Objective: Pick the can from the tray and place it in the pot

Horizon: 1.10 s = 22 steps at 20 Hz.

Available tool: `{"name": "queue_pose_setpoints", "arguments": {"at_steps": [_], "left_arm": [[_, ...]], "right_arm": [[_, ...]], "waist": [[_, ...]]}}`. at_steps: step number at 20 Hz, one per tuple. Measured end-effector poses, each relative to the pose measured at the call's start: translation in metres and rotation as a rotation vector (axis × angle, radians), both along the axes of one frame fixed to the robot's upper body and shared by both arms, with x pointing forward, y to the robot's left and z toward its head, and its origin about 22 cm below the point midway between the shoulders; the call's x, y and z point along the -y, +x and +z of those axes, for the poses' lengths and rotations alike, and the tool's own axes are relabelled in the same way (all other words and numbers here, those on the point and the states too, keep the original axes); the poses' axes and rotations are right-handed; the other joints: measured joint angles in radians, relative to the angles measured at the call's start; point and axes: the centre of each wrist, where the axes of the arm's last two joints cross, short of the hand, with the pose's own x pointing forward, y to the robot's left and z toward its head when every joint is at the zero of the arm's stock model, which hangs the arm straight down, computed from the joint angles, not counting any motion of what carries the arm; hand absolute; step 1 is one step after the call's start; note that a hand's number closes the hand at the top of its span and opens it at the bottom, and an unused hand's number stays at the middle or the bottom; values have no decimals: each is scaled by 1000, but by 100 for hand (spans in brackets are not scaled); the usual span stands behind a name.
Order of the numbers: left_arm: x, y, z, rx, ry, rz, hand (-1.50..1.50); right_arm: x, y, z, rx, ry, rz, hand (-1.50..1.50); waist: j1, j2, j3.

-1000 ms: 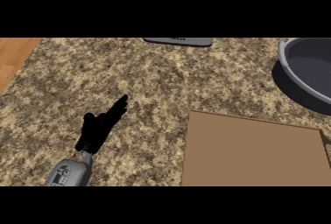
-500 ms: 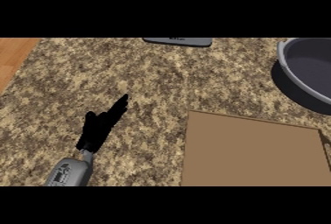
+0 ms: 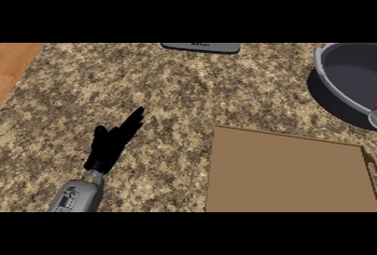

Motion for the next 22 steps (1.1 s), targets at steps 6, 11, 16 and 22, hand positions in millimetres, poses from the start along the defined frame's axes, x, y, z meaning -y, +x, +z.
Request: {"name": "queue_pose_setpoints", "arguments": {"at_steps": [6,11,16,22], "left_arm": [[-4,-3,-4,-4,-1,14,0],[-6,-1,-2,-8,-1,38,0],[-8,-4,-2,-6,-5,43,0],[-12,-6,-3,-5,-1,53,0]], "right_arm": [[-23,23,-14,-149,-55,-30,-150],[-48,39,-25,-118,263,25,-150],[-51,48,-13,-31,646,-11,-150],[-19,37,14,105,961,-151,-150]], "waist": [[-22,-7,-4],[-42,-10,-1],[-51,-12,2],[-51,-6,2]]}}
